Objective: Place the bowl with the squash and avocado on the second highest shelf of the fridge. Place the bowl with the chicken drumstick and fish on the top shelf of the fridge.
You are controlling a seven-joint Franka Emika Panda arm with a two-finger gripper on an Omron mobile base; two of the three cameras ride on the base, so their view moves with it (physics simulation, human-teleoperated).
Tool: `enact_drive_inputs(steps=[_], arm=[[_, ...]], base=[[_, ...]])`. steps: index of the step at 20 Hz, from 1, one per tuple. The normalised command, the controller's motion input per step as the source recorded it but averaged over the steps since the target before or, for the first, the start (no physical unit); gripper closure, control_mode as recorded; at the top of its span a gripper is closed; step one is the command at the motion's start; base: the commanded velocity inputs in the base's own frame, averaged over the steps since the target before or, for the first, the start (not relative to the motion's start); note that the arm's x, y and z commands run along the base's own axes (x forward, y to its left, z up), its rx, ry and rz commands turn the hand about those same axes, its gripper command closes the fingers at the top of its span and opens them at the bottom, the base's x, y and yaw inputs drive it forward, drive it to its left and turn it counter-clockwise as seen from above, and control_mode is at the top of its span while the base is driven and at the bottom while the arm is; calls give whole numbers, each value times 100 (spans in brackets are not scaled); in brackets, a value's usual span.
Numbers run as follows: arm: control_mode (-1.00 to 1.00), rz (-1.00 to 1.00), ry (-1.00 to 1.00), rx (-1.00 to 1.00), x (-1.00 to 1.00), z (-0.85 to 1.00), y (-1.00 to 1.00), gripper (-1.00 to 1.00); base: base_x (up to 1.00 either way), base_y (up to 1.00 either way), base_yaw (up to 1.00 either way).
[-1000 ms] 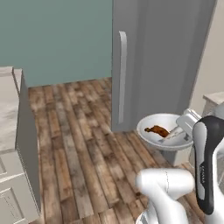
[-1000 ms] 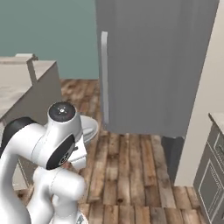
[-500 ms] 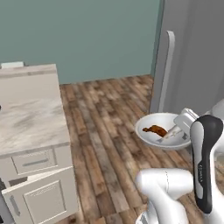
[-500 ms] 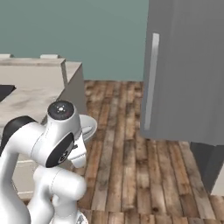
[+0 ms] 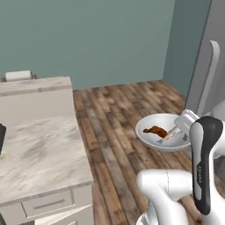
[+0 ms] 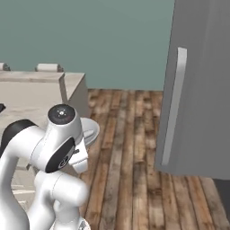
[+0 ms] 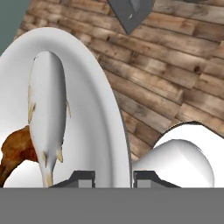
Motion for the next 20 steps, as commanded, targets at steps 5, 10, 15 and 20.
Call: enact_drive_inputs(steps=[5,10,15,20], arm=[[100,0,0,0,0,0,0,100],[100,0,0,0,0,0,0,100],[100,0,0,0,0,0,0,100],[100,0,0,0,0,0,0,100]], base=[[84,29,0],[90,-7,0],[86,-13,0],[82,3,0]])
